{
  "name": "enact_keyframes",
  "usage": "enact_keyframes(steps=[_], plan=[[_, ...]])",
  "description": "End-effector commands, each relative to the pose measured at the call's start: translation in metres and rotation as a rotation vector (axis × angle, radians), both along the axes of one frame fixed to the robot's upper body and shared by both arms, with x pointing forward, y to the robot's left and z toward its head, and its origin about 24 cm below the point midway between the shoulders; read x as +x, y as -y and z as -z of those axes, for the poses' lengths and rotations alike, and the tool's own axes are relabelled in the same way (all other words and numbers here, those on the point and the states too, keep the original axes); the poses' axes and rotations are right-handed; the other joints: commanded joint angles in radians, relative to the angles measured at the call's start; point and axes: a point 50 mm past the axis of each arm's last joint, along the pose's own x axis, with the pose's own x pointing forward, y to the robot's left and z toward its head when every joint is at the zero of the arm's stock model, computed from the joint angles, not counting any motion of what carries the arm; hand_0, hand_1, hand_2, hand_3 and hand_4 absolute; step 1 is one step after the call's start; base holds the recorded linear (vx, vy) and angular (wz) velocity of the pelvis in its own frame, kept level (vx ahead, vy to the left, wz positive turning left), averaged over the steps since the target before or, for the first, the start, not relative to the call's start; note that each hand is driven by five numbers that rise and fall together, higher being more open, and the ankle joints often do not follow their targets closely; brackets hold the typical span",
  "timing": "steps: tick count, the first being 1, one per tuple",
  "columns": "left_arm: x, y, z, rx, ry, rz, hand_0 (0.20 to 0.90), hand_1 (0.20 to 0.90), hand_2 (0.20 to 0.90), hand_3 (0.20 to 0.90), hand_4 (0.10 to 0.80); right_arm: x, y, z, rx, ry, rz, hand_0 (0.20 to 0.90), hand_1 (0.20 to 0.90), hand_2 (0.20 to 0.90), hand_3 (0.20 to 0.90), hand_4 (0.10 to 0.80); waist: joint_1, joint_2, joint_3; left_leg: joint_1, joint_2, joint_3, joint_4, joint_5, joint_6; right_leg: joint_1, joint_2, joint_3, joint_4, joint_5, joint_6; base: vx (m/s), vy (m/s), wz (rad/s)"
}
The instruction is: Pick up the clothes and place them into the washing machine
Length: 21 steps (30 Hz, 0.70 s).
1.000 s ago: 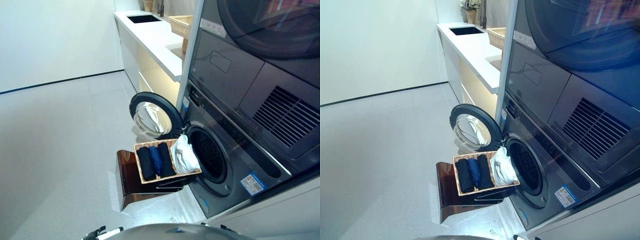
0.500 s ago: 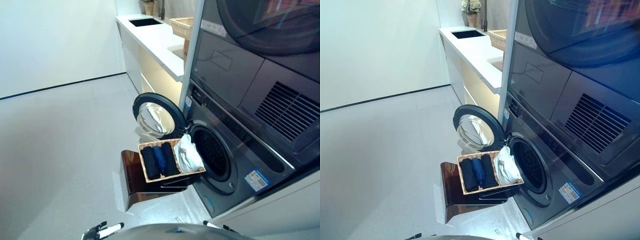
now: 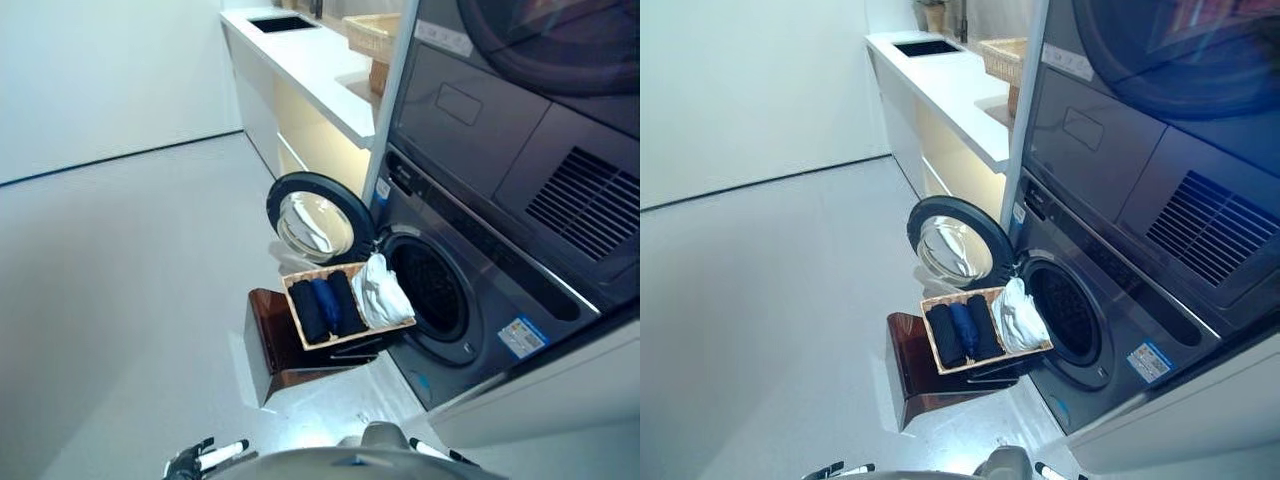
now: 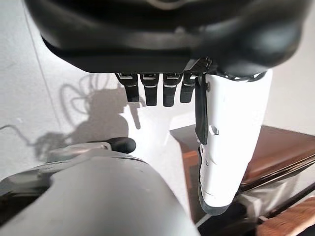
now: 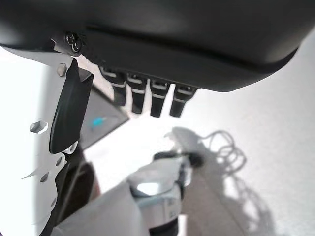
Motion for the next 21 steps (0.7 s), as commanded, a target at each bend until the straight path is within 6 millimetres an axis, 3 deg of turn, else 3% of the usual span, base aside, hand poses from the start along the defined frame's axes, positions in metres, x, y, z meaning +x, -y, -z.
enact_keyframes(steps=[1, 3, 7, 15, 19, 21], plan=[[0.012, -0.010, -0.004, 0.034, 0.067, -0.037, 0.900, 0.900, 0.900, 0.900, 0.800, 0.005, 0.010, -0.003, -0.037, 0.029, 0.033, 0.900, 0.900, 0.900, 0.900, 0.800, -0.024, -0.012, -0.011, 0.049, -0.065, -0.012, 0.109, -0.164, -0.037, -0.067, 0.000, 0.023, -0.146, 0.203, 0.025, 0.209, -0.096, -0.03], [0.012, -0.010, -0.004, 0.036, 0.072, -0.051, 0.900, 0.900, 0.900, 0.900, 0.800, 0.006, 0.006, -0.002, -0.028, 0.031, 0.032, 0.900, 0.900, 0.900, 0.900, 0.800, -0.040, -0.023, -0.007, 0.077, -0.057, -0.031, 0.105, -0.181, -0.048, -0.097, 0.011, 0.054, -0.186, 0.252, 0.041, 0.174, -0.081, 0.09], [0.007, -0.010, -0.004, 0.036, 0.064, -0.065, 0.900, 0.900, 0.900, 0.900, 0.800, 0.006, 0.002, -0.001, -0.021, 0.031, 0.018, 0.900, 0.900, 0.900, 0.900, 0.800, -0.043, -0.034, -0.014, 0.093, -0.042, -0.050, 0.099, -0.191, -0.061, -0.090, 0.021, 0.055, -0.198, 0.264, 0.044, 0.149, -0.113, 0.61], [-0.002, 0.000, -0.001, 0.007, 0.037, -0.065, 0.900, 0.900, 0.900, 0.900, 0.800, 0.023, 0.001, -0.004, -0.028, 0.088, -0.029, 0.900, 0.900, 0.900, 0.900, 0.800, -0.037, -0.036, -0.058, 0.103, 0.043, -0.068, 0.119, -0.209, -0.106, -0.068, 0.079, 0.034, -0.192, 0.215, 0.019, 0.133, -0.147, 0.11], [0.008, 0.002, -0.001, 0.010, 0.064, -0.058, 0.900, 0.900, 0.900, 0.900, 0.800, 0.026, 0.001, -0.004, -0.029, 0.095, -0.042, 0.900, 0.900, 0.900, 0.900, 0.800, -0.041, -0.028, -0.074, 0.113, 0.103, -0.080, 0.115, -0.163, -0.146, -0.053, 0.115, 0.005, -0.189, 0.187, -0.002, 0.105, -0.187, 0.15], [0.009, 0.004, -0.001, 0.006, 0.069, -0.053, 0.900, 0.900, 0.900, 0.900, 0.800, 0.025, 0.002, -0.004, -0.033, 0.091, -0.041, 0.900, 0.900, 0.900, 0.900, 0.800, -0.041, -0.025, -0.077, 0.117, 0.111, -0.082, 0.111, -0.158, -0.151, -0.049, 0.122, 0.001, -0.192, 0.184, -0.004, 0.059, -0.092, 0.18]])
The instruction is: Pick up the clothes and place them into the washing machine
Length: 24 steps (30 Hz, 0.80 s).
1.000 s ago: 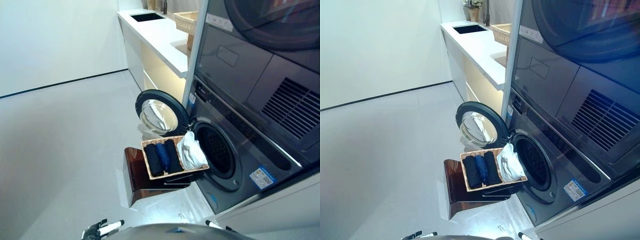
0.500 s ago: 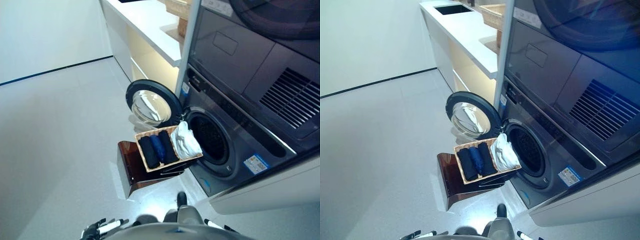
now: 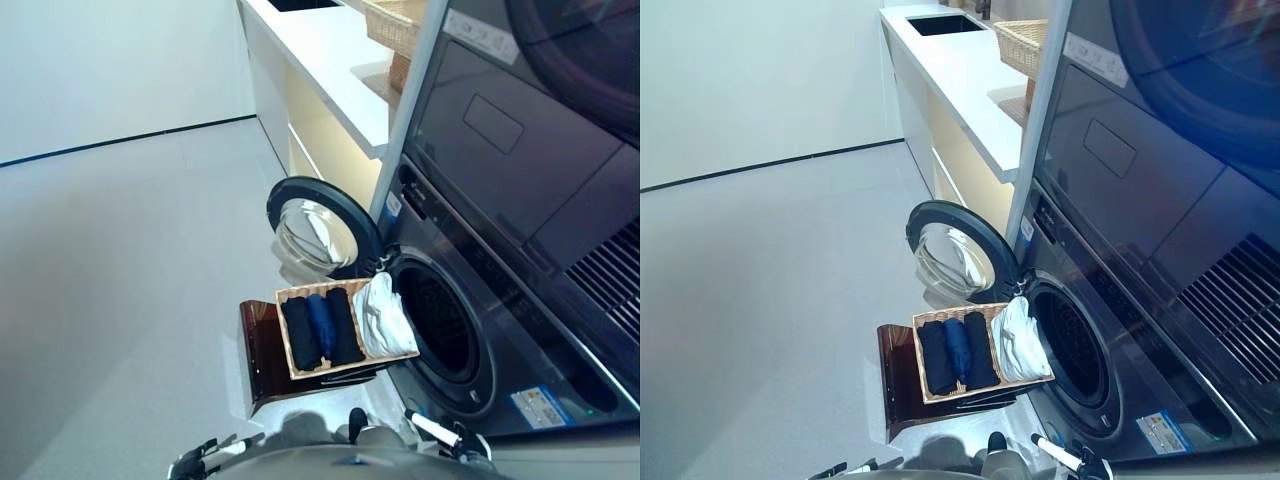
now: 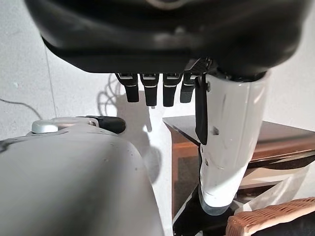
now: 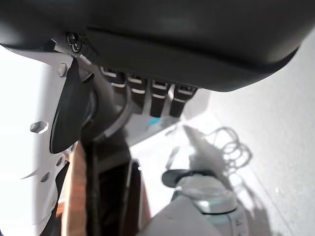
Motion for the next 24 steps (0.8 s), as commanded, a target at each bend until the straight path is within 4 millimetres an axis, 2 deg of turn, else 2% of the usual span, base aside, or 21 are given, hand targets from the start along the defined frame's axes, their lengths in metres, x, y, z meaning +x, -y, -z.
enact_keyframes(steps=[1, 3, 5, 6, 8, 12, 15, 18, 19, 22, 24], plan=[[0.018, -0.001, -0.003, 0.020, 0.077, 0.000, 0.900, 0.900, 0.900, 0.900, 0.800, -0.004, 0.001, 0.000, -0.021, -0.014, 0.011, 0.900, 0.900, 0.900, 0.900, 0.800, -0.005, -0.047, -0.022, 0.085, -0.023, 0.012, 0.081, -0.043, -0.022, -0.101, -0.004, 0.026, -0.037, 0.110, 0.007, 0.060, -0.096, 0.13], [0.020, 0.001, -0.003, 0.017, 0.079, 0.011, 0.900, 0.900, 0.900, 0.900, 0.800, -0.014, 0.004, 0.001, -0.027, -0.051, 0.015, 0.900, 0.900, 0.900, 0.900, 0.800, -0.009, -0.034, -0.036, 0.083, 0.010, 0.011, 0.078, -0.006, -0.040, -0.100, 0.024, 0.018, -0.034, 0.087, -0.010, 0.114, -0.200, 0.05], [0.023, 0.001, -0.003, 0.015, 0.087, 0.013, 0.900, 0.900, 0.900, 0.900, 0.800, -0.019, 0.007, 0.000, -0.034, -0.064, 0.031, 0.900, 0.900, 0.900, 0.900, 0.800, -0.014, -0.027, -0.039, 0.071, 0.029, 0.007, 0.093, 0.022, -0.048, -0.104, 0.044, 0.018, -0.024, 0.070, -0.022, 0.066, -0.139, 0.00], [0.023, 0.001, -0.003, 0.015, 0.087, 0.013, 0.900, 0.900, 0.900, 0.900, 0.800, -0.019, 0.007, 0.000, -0.034, -0.064, 0.031, 0.900, 0.900, 0.900, 0.900, 0.800, -0.014, -0.027, -0.039, 0.070, 0.030, 0.007, 0.094, 0.021, -0.048, -0.105, 0.045, 0.018, -0.024, 0.069, -0.023, 0.036, -0.087, -0.02], [0.027, 0.000, -0.004, 0.019, 0.097, 0.021, 0.900, 0.900, 0.900, 0.900, 0.800, -0.025, 0.013, -0.001, -0.046, -0.070, 0.064, 0.900, 0.900, 0.900, 0.900, 0.800, -0.020, -0.025, -0.034, 0.043, 0.045, 0.009, 0.157, 0.064, -0.052, -0.094, 0.066, 0.020, -0.014, 0.045, -0.048, 0.089, -0.169, -0.02], [0.031, 0.001, -0.004, 0.015, 0.102, 0.036, 0.900, 0.900, 0.900, 0.900, 0.800, -0.029, 0.024, -0.004, -0.072, -0.066, 0.121, 0.900, 0.900, 0.900, 0.900, 0.800, -0.027, -0.023, -0.021, 0.008, 0.052, 0.024, 0.228, 0.124, -0.065, -0.071, 0.076, 0.007, -0.011, 0.029, -0.070, 0.064, -0.121, 0.19], [0.030, 0.000, -0.004, 0.018, 0.095, 0.035, 0.900, 0.900, 0.900, 0.900, 0.800, -0.030, 0.027, -0.005, -0.078, -0.066, 0.130, 0.900, 0.900, 0.900, 0.900, 0.800, -0.027, -0.022, -0.019, -0.003, 0.066, 0.048, 0.285, 0.164, -0.069, -0.058, 0.089, 0.002, -0.010, 0.017, -0.084, 0.078, -0.107, 0.22], [0.029, 0.000, -0.004, 0.019, 0.091, 0.034, 0.900, 0.900, 0.900, 0.900, 0.800, -0.030, 0.029, -0.006, -0.083, -0.067, 0.136, 0.900, 0.900, 0.900, 0.900, 0.800, -0.025, -0.014, -0.013, -0.007, 0.079, 0.065, 0.274, 0.190, -0.067, -0.046, 0.097, -0.002, -0.008, 0.004, -0.089, 0.059, -0.048, 0.06], [0.032, -0.001, -0.005, 0.024, 0.101, 0.031, 0.900, 0.900, 0.900, 0.900, 0.800, -0.025, 0.029, -0.006, -0.086, -0.050, 0.136, 0.900, 0.900, 0.900, 0.900, 0.800, -0.019, -0.012, -0.003, -0.030, 0.069, 0.058, 0.241, 0.199, -0.062, -0.045, 0.092, 0.002, -0.010, 0.001, -0.082, 0.038, 0.022, -0.06], [0.040, 0.000, -0.006, 0.029, 0.127, 0.029, 0.900, 0.900, 0.900, 0.900, 0.800, -0.018, 0.031, -0.008, -0.098, -0.034, 0.131, 0.900, 0.900, 0.900, 0.900, 0.800, -0.009, -0.020, 0.007, -0.117, 0.055, 0.066, 0.179, 0.171, -0.051, -0.045, 0.071, 0.025, -0.009, -0.019, -0.067, 0.047, 0.058, -0.05], [0.046, 0.000, -0.008, 0.033, 0.151, 0.027, 0.900, 0.900, 0.900, 0.900, 0.800, -0.011, 0.033, -0.009, -0.108, -0.021, 0.127, 0.900, 0.900, 0.900, 0.900, 0.800, 0.009, -0.035, 0.018, -0.223, 0.025, 0.058, 0.150, 0.142, -0.043, -0.025, 0.051, 0.055, -0.018, -0.026, -0.060, 0.123, 0.032, 0.13]])
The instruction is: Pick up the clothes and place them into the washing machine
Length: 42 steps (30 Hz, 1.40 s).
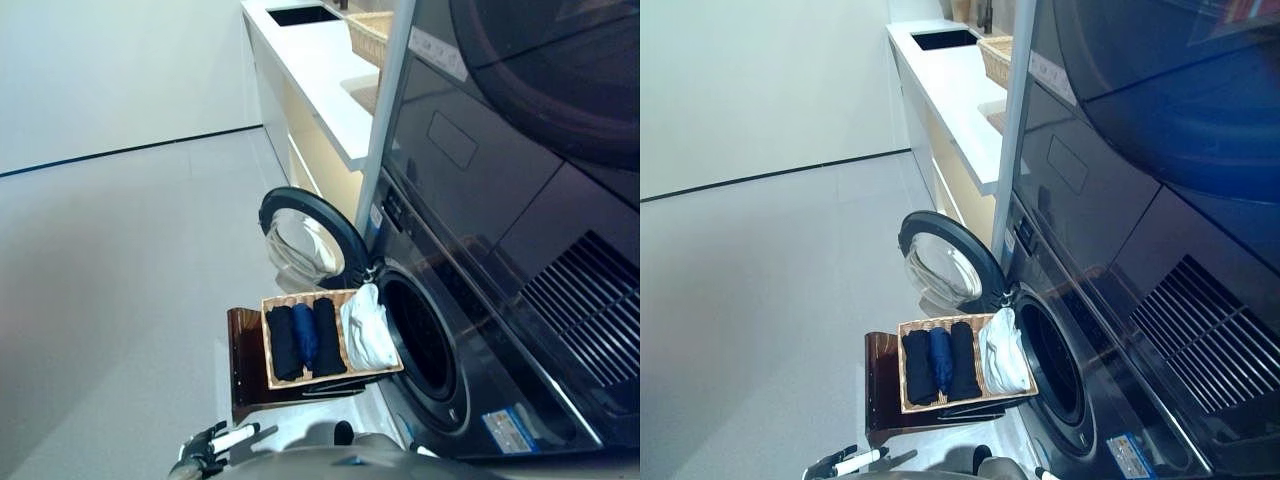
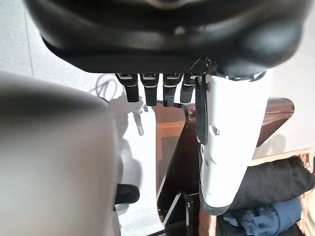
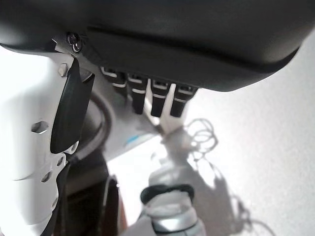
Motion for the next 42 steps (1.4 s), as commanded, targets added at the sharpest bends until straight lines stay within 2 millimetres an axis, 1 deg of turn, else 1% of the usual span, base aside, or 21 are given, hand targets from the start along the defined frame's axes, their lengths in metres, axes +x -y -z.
enact_keyframes(steps=[1, 3, 4, 8, 10, 11, 12, 13, 14, 15, 19, 22, 23, 25, 34, 39, 40, 42], plan=[[0.012, -0.012, -0.006, 0.045, 0.082, -0.033, 0.900, 0.900, 0.900, 0.900, 0.800, 0.023, 0.031, -0.012, -0.121, 0.079, 0.045, 0.900, 0.900, 0.900, 0.900, 0.800, 0.030, -0.035, 0.043, -0.024, -0.033, 0.009, -0.095, 0.050, 0.044, 0.038, -0.010, 0.084, -0.007, 0.028, 0.054, 0.143, 0.032, 0.10], [0.013, -0.012, -0.006, 0.046, 0.089, -0.038, 0.900, 0.900, 0.900, 0.900, 0.800, 0.025, 0.030, -0.013, -0.126, 0.079, 0.032, 0.900, 0.900, 0.900, 0.900, 0.800, 0.051, -0.033, 0.061, -0.081, -0.044, -0.018, -0.130, 0.085, 0.041, 0.065, -0.005, 0.118, -0.009, 0.017, 0.057, 0.193, 0.085, -0.21], [0.012, -0.012, -0.006, 0.046, 0.089, -0.047, 0.900, 0.900, 0.900, 0.900, 0.800, 0.027, 0.031, -0.013, -0.133, 0.082, 0.030, 0.900, 0.900, 0.900, 0.900, 0.800, 0.073, -0.021, 0.070, -0.146, -0.041, -0.033, -0.164, 0.148, 0.033, 0.101, 0.000, 0.137, -0.018, 0.004, 0.062, 0.277, 0.117, -0.53], [0.002, -0.008, -0.003, 0.033, 0.068, -0.062, 0.900, 0.900, 0.900, 0.900, 0.800, 0.029, 0.032, -0.014, -0.137, 0.091, 0.033, 0.900, 0.900, 0.900, 0.900, 0.800, 0.106, -0.004, 0.079, -0.179, -0.051, -0.034, -0.212, 0.203, 0.031, 0.182, -0.003, 0.189, -0.032, -0.034, 0.078, 0.274, 0.134, -0.69], [-0.003, -0.009, -0.003, 0.032, 0.054, -0.069, 0.900, 0.900, 0.900, 0.900, 0.800, 0.029, 0.030, -0.013, -0.133, 0.092, 0.032, 0.900, 0.900, 0.900, 0.900, 0.800, 0.117, 0.000, 0.075, -0.184, -0.064, -0.046, -0.218, 0.211, 0.035, 0.217, -0.012, 0.215, -0.038, -0.053, 0.087, 0.260, 0.171, 0.00], [-0.003, -0.009, -0.002, 0.031, 0.052, -0.069, 0.900, 0.900, 0.900, 0.900, 0.800, 0.029, 0.030, -0.013, -0.129, 0.093, 0.033, 0.900, 0.900, 0.900, 0.900, 0.800, 0.115, 0.001, 0.072, -0.180, -0.069, -0.032, -0.212, 0.198, 0.040, 0.234, -0.021, 0.223, -0.036, -0.065, 0.092, 0.248, 0.209, 0.03], [-0.004, -0.008, -0.002, 0.028, 0.049, -0.065, 0.900, 0.900, 0.900, 0.900, 0.800, 0.029, 0.028, -0.012, -0.126, 0.089, 0.034, 0.900, 0.900, 0.900, 0.900, 0.800, 0.118, 0.000, 0.068, -0.182, -0.083, -0.026, -0.193, 0.183, 0.050, 0.248, -0.043, 0.230, -0.036, -0.067, 0.104, 0.164, 0.152, -0.13], [-0.004, -0.008, -0.002, 0.028, 0.049, -0.065, 0.900, 0.900, 0.900, 0.900, 0.800, 0.029, 0.028, -0.012, -0.126, 0.089, 0.034, 0.900, 0.900, 0.900, 0.900, 0.800, 0.118, -0.001, 0.068, -0.182, -0.085, -0.025, -0.190, 0.181, 0.051, 0.249, -0.045, 0.230, -0.037, -0.068, 0.105, 0.208, 0.188, -0.23], [-0.004, -0.010, -0.003, 0.030, 0.050, -0.072, 0.900, 0.900, 0.900, 0.900, 0.800, 0.029, 0.023, -0.011, -0.108, 0.090, 0.032, 0.900, 0.900, 0.900, 0.900, 0.800, 0.121, -0.009, 0.059, -0.185, -0.106, -0.009, -0.154, 0.162, 0.066, 0.256, -0.077, 0.233, -0.026, -0.062, 0.119, 0.173, 0.158, -0.37], [-0.002, -0.013, -0.004, 0.040, 0.058, -0.074, 0.900, 0.900, 0.900, 0.900, 0.800, 0.032, 0.021, -0.010, -0.099, 0.092, 0.014, 0.900, 0.900, 0.900, 0.900, 0.800, 0.125, -0.013, 0.053, -0.188, -0.115, 0.005, -0.140, 0.151, 0.076, 0.246, -0.091, 0.234, -0.018, -0.058, 0.127, 0.214, 0.205, -0.63], [0.005, -0.019, -0.006, 0.061, 0.078, -0.073, 0.900, 0.900, 0.900, 0.900, 0.800, 0.042, 0.013, -0.009, -0.079, 0.113, -0.008, 0.900, 0.900, 0.900, 0.900, 0.800, 0.133, -0.023, 0.037, -0.186, -0.135, 0.049, -0.121, 0.115, 0.104, 0.224, -0.138, 0.236, -0.010, -0.034, 0.154, 0.109, 0.144, -0.70], [0.009, -0.021, -0.008, 0.073, 0.090, -0.063, 0.900, 0.900, 0.900, 0.900, 0.800, 0.046, 0.009, -0.008, -0.070, 0.123, -0.030, 0.900, 0.900, 0.900, 0.900, 0.800, 0.129, -0.028, 0.031, -0.179, -0.148, 0.058, -0.115, 0.098, 0.114, 0.215, -0.153, 0.234, -0.009, -0.004, 0.164, 0.070, 0.071, 0.01], [0.009, -0.021, -0.008, 0.073, 0.090, -0.063, 0.900, 0.900, 0.900, 0.900, 0.800, 0.046, 0.009, -0.008, -0.070, 0.123, -0.030, 0.900, 0.900, 0.900, 0.900, 0.800, 0.129, -0.029, 0.031, -0.178, -0.148, 0.058, -0.115, 0.098, 0.115, 0.216, -0.153, 0.234, -0.009, -0.004, 0.164, 0.043, 0.035, 0.00], [0.010, -0.022, -0.008, 0.076, 0.094, -0.057, 0.900, 0.900, 0.900, 0.900, 0.800, 0.045, 0.007, -0.008, -0.063, 0.118, -0.030, 0.900, 0.900, 0.900, 0.900, 0.800, 0.125, -0.035, 0.020, -0.165, -0.155, 0.067, -0.119, 0.085, 0.121, 0.222, -0.165, 0.225, -0.017, 0.017, 0.171, 0.084, 0.042, -0.13], [-0.003, -0.017, -0.005, 0.063, 0.052, -0.044, 0.900, 0.900, 0.900, 0.900, 0.800, 0.042, 0.008, -0.008, -0.064, 0.116, -0.024, 0.900, 0.900, 0.900, 0.900, 0.800, 0.120, -0.050, -0.012, -0.126, -0.180, 0.083, -0.138, 0.063, 0.130, 0.248, -0.195, 0.207, -0.043, 0.077, 0.193, 0.070, 0.018, -0.07], [-0.008, -0.019, -0.004, 0.066, 0.040, -0.051, 0.900, 0.900, 0.900, 0.900, 0.800, 0.045, 0.008, -0.008, -0.064, 0.126, -0.025, 0.900, 0.900, 0.900, 0.900, 0.800, 0.121, -0.057, -0.022, -0.114, -0.194, 0.084, -0.148, 0.053, 0.136, 0.245, -0.212, 0.204, -0.043, 0.135, 0.204, 0.008, 0.007, 0.00], [-0.008, -0.019, -0.004, 0.066, 0.040, -0.051, 0.900, 0.900, 0.900, 0.900, 0.800, 0.045, 0.008, -0.008, -0.064, 0.126, -0.025, 0.900, 0.900, 0.900, 0.900, 0.800, 0.121, -0.057, -0.023, -0.114, -0.194, 0.084, -0.148, 0.053, 0.136, 0.245, -0.212, 0.204, -0.044, 0.135, 0.204, 0.029, 0.039, 0.01], [-0.010, -0.020, -0.004, 0.068, 0.034, -0.055, 0.900, 0.900, 0.900, 0.900, 0.800, 0.047, 0.008, -0.008, -0.065, 0.133, -0.023, 0.900, 0.900, 0.900, 0.900, 0.800, 0.122, -0.061, -0.022, -0.106, -0.201, 0.086, -0.146, 0.043, 0.141, 0.246, -0.221, 0.205, -0.037, 0.165, 0.210, 0.031, 0.045, 0.02]])
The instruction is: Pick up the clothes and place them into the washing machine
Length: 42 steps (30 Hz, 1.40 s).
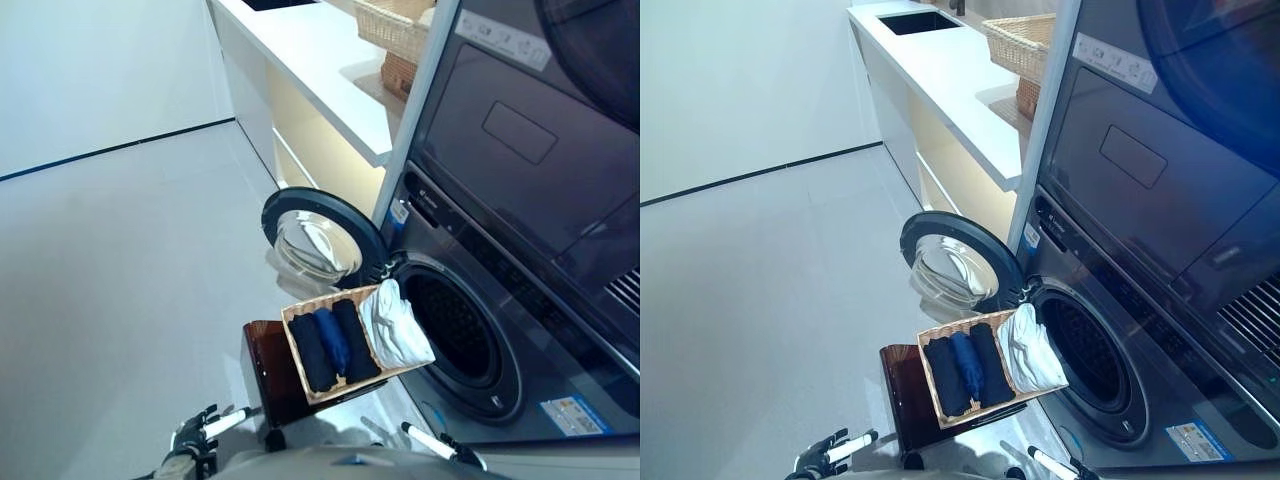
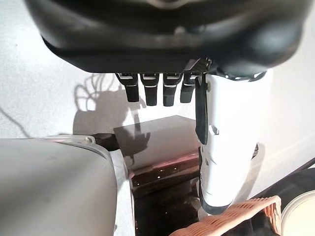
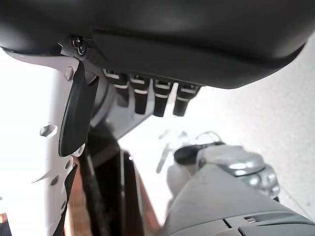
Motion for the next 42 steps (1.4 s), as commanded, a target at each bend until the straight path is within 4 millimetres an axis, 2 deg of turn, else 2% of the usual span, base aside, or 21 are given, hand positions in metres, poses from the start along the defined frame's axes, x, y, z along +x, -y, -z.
enact_keyframes(steps=[1, 5, 7, 10, 12, 14, 16, 20, 21, 22, 25, 27, 30, 32, 34, 35, 36, 37, 40, 41, 42], plan=[[-0.009, -0.006, 0.000, 0.018, -0.010, -0.012, 0.900, 0.900, 0.900, 0.900, 0.800, 0.022, 0.021, -0.010, -0.074, 0.081, 0.003, 0.900, 0.900, 0.900, 0.900, 0.800, -0.011, 0.004, 0.020, -0.041, 0.029, -0.008, 0.019, 0.018, -0.055, 0.095, -0.019, 0.008, 0.059, 0.216, 0.032, 0.037, 0.046, -0.01], [-0.013, -0.010, 0.000, 0.023, -0.019, -0.031, 0.900, 0.900, 0.900, 0.900, 0.800, 0.029, 0.020, -0.011, -0.074, 0.102, -0.004, 0.900, 0.900, 0.900, 0.900, 0.800, -0.006, 0.003, 0.022, -0.021, 0.010, -0.010, 0.018, 0.005, -0.043, 0.083, -0.039, 0.003, 0.111, 0.277, 0.033, 0.038, 0.071, 0.02], [-0.012, -0.012, -0.001, 0.027, -0.016, -0.037, 0.900, 0.900, 0.900, 0.900, 0.800, 0.037, 0.019, -0.012, -0.072, 0.129, -0.008, 0.900, 0.900, 0.900, 0.900, 0.800, -0.004, 0.014, 0.034, -0.005, 0.001, -0.016, 0.021, -0.004, -0.027, 0.055, -0.040, 0.001, 0.187, 0.289, 0.017, 0.021, 0.127, 0.04], [-0.010, -0.014, -0.002, 0.034, -0.015, -0.030, 0.900, 0.900, 0.900, 0.900, 0.800, 0.050, 0.018, -0.015, -0.076, 0.172, -0.012, 0.900, 0.900, 0.900, 0.900, 0.800, -0.007, 0.040, 0.063, 0.028, -0.001, -0.023, 0.023, -0.014, -0.009, 0.003, -0.033, -0.036, 0.298, 0.269, -0.018, 0.032, 0.143, 0.03], [-0.007, -0.016, -0.003, 0.040, -0.013, -0.022, 0.900, 0.900, 0.900, 0.900, 0.800, 0.057, 0.014, -0.017, -0.073, 0.199, -0.025, 0.900, 0.900, 0.900, 0.900, 0.800, -0.014, 0.055, 0.077, 0.054, 0.010, -0.023, 0.015, -0.018, -0.011, -0.035, -0.034, -0.072, 0.311, 0.219, -0.035, 0.093, 0.077, 0.06], [-0.006, -0.016, -0.003, 0.042, -0.008, -0.018, 0.900, 0.900, 0.900, 0.900, 0.800, 0.061, 0.013, -0.018, -0.073, 0.214, -0.029, 0.900, 0.900, 0.900, 0.900, 0.800, -0.023, 0.065, 0.087, 0.076, 0.022, -0.030, 0.009, -0.028, -0.020, -0.060, -0.042, -0.102, 0.268, 0.156, -0.046, 0.100, -0.008, 0.00], [-0.003, -0.016, -0.004, 0.046, -0.001, -0.009, 0.900, 0.900, 0.900, 0.900, 0.800, 0.066, 0.012, -0.019, -0.075, 0.227, -0.035, 0.900, 0.900, 0.900, 0.900, 0.800, -0.034, 0.064, 0.098, 0.087, 0.029, -0.035, 0.010, -0.042, -0.034, -0.080, -0.057, -0.113, 0.194, 0.138, -0.039, 0.102, -0.085, -0.01], [-0.001, -0.019, -0.005, 0.064, 0.005, -0.014, 0.900, 0.900, 0.900, 0.900, 0.800, 0.074, 0.010, -0.021, -0.080, 0.246, -0.051, 0.900, 0.900, 0.900, 0.900, 0.800, -0.057, 0.040, 0.121, 0.130, 0.039, -0.053, 0.006, -0.079, -0.058, -0.137, -0.101, -0.114, 0.040, 0.230, -0.002, 0.120, -0.125, 0.04], [-0.001, -0.019, -0.005, 0.064, 0.005, -0.014, 0.900, 0.900, 0.900, 0.900, 0.800, 0.074, 0.010, -0.021, -0.080, 0.246, -0.051, 0.900, 0.900, 0.900, 0.900, 0.800, -0.057, 0.041, 0.121, 0.131, 0.040, -0.054, 0.006, -0.080, -0.058, -0.134, -0.100, -0.115, 0.038, 0.231, -0.002, 0.155, -0.136, 0.06], [-0.003, -0.020, -0.005, 0.069, -0.001, -0.020, 0.900, 0.900, 0.900, 0.900, 0.800, 0.074, 0.009, -0.021, -0.078, 0.249, -0.049, 0.900, 0.900, 0.900, 0.900, 0.800, -0.071, 0.033, 0.128, 0.157, 0.048, -0.064, -0.007, -0.089, -0.070, -0.165, -0.113, -0.098, 0.003, 0.276, 0.015, 0.160, -0.145, 0.05], [-0.007, -0.019, -0.004, 0.064, -0.005, -0.037, 0.900, 0.900, 0.900, 0.900, 0.800, 0.068, 0.007, -0.019, -0.071, 0.229, -0.053, 0.900, 0.900, 0.900, 0.900, 0.800, -0.084, 0.022, 0.131, 0.189, 0.061, -0.079, -0.020, -0.101, -0.086, -0.182, -0.119, -0.070, -0.015, 0.317, 0.031, 0.174, -0.171, 0.20], [-0.011, -0.019, -0.003, 0.058, -0.011, -0.048, 0.900, 0.900, 0.900, 0.900, 0.800, 0.061, 0.007, -0.016, -0.066, 0.202, -0.056, 0.900, 0.900, 0.900, 0.900, 0.800, -0.084, 0.016, 0.127, 0.209, 0.073, -0.091, -0.033, -0.106, -0.095, -0.187, -0.113, -0.059, -0.001, 0.320, 0.037, 0.151, -0.160, 0.29], [-0.018, -0.017, -0.002, 0.050, -0.032, -0.063, 0.900, 0.900, 0.900, 0.900, 0.800, 0.055, 0.008, -0.014, -0.071, 0.170, -0.073, 0.900, 0.900, 0.900, 0.900, 0.800, -0.074, 0.008, 0.110, 0.225, 0.092, -0.105, -0.053, -0.111, -0.113, -0.162, -0.094, -0.096, -0.014, 0.294, 0.038, 0.140, -0.177, 0.12], [-0.020, -0.015, -0.001, 0.043, -0.033, -0.078, 0.900, 0.900, 0.900, 0.900, 0.800, 0.057, 0.009, -0.015, -0.079, 0.177, -0.083, 0.900, 0.900, 0.900, 0.900, 0.800, -0.070, 0.012, 0.096, 0.223, 0.122, -0.117, -0.055, -0.104, -0.130, -0.143, -0.067, -0.119, -0.018, 0.273, 0.032, 0.111, -0.195, 0.12], [-0.019, -0.011, 0.000, 0.036, -0.024, -0.087, 0.900, 0.900, 0.900, 0.900, 0.800, 0.061, 0.012, -0.018, -0.092, 0.192, -0.087, 0.900, 0.900, 0.900, 0.900, 0.800, -0.066, 0.021, 0.092, 0.207, 0.152, -0.129, -0.051, -0.090, -0.147, -0.136, -0.050, -0.140, -0.013, 0.253, 0.022, 0.055, -0.155, 0.03], [-0.019, -0.011, 0.000, 0.036, -0.024, -0.087, 0.900, 0.900, 0.900, 0.900, 0.800, 0.061, 0.013, -0.018, -0.092, 0.192, -0.087, 0.900, 0.900, 0.900, 0.900, 0.800, -0.066, 0.021, 0.092, 0.207, 0.152, -0.129, -0.051, -0.090, -0.147, -0.136, -0.050, -0.140, -0.013, 0.252, 0.022, 0.028, -0.142, 0.07], [-0.013, -0.009, -0.001, 0.031, -0.005, -0.081, 0.900, 0.900, 0.900, 0.900, 0.800, 0.067, 0.017, -0.021, -0.108, 0.211, -0.090, 0.900, 0.900, 0.900, 0.900, 0.800, -0.059, 0.032, 0.092, 0.191, 0.176, -0.133, -0.052, -0.069, -0.163, -0.135, -0.044, -0.164, -0.001, 0.231, 0.016, 0.013, -0.109, 0.19], [-0.010, -0.007, -0.001, 0.029, 0.002, -0.069, 0.900, 0.900, 0.900, 0.900, 0.800, 0.067, 0.020, -0.022, -0.117, 0.214, -0.084, 0.900, 0.900, 0.900, 0.900, 0.800, -0.060, 0.038, 0.092, 0.181, 0.183, -0.137, -0.054, -0.061, -0.169, -0.131, -0.046, -0.181, 0.002, 0.225, 0.015, -0.001, -0.132, 0.36], [0.003, -0.001, -0.002, 0.025, 0.033, -0.015, 0.900, 0.900, 0.900, 0.900, 0.800, 0.071, 0.031, -0.027, -0.158, 0.233, -0.072, 0.900, 0.900, 0.900, 0.900, 0.800, -0.069, 0.053, 0.100, 0.127, 0.211, -0.063, -0.058, -0.011, -0.178, -0.113, -0.079, -0.251, 0.020, 0.211, 0.019, -0.048, -0.020, 0.71], [0.008, 0.000, -0.002, 0.029, 0.044, 0.009, 0.900, 0.900, 0.900, 0.900, 0.800, 0.076, 0.034, -0.030, -0.182, 0.241, -0.098, 0.900, 0.900, 0.900, 0.900, 0.800, -0.070, 0.060, 0.108, 0.110, 0.217, -0.034, -0.060, 0.005, -0.180, -0.111, -0.089, -0.269, 0.025, 0.209, 0.021, -0.050, -0.009, 0.91], [0.012, 0.001, -0.003, 0.035, 0.057, 0.031, 0.900, 0.900, 0.900, 0.900, 0.800, 0.082, 0.036, -0.033, -0.221, 0.238, -0.166, 0.900, 0.900, 0.900, 0.900, 0.800, -0.068, 0.070, 0.110, 0.103, 0.216, -0.031, -0.065, 0.013, -0.182, -0.118, -0.092, -0.285, 0.033, 0.208, 0.019, -0.031, -0.014, 0.60]])
